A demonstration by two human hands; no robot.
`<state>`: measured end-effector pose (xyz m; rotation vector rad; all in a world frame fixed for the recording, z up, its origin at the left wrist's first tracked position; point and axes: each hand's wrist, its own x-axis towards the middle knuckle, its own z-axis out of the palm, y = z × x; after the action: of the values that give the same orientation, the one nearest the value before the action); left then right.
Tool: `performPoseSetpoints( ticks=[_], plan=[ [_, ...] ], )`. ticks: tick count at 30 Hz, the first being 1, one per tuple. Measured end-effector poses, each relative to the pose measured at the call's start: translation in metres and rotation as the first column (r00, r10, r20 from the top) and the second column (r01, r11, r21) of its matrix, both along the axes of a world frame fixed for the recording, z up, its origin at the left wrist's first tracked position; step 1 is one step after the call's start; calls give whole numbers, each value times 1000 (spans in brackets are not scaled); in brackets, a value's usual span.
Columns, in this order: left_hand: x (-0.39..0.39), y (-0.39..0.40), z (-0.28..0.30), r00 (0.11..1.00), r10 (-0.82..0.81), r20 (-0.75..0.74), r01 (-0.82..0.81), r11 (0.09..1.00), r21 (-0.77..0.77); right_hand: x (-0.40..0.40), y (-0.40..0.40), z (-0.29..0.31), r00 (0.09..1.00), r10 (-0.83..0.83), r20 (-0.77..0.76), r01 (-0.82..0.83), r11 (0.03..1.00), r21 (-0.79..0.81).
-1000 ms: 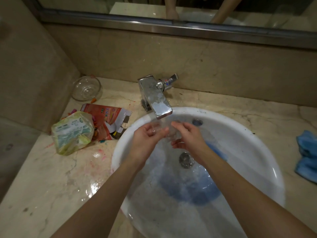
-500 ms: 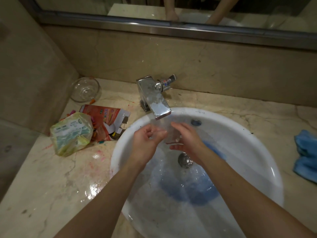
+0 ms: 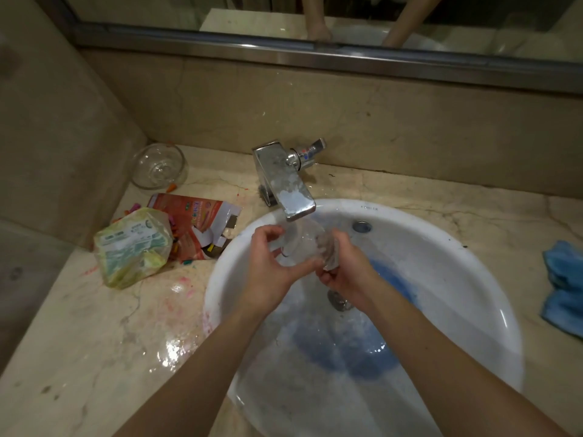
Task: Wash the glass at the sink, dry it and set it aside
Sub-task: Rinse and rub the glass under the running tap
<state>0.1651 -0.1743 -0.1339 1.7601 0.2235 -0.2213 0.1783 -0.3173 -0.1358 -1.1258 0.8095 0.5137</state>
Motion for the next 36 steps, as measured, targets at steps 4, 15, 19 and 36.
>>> performPoseSetpoints(
  ticks=[4,15,19,36],
  plan=[
    [2,-6,-4,995,-38,-89,20,981,-191,-1,1,-3,998,14,-58,-7,994,107],
    [3,-20,-8,994,81,-77,-96,974,-203,2,4,8,995,60,80,-52,994,-94],
    [3,-23,-2,993,91,-75,-106,970,-219,1,3,17,971,131,197,-113,989,-100],
    [1,-12,-8,993,-43,-111,25,988,-153,12,2,15,976,213,50,-205,969,-138]
  ],
)
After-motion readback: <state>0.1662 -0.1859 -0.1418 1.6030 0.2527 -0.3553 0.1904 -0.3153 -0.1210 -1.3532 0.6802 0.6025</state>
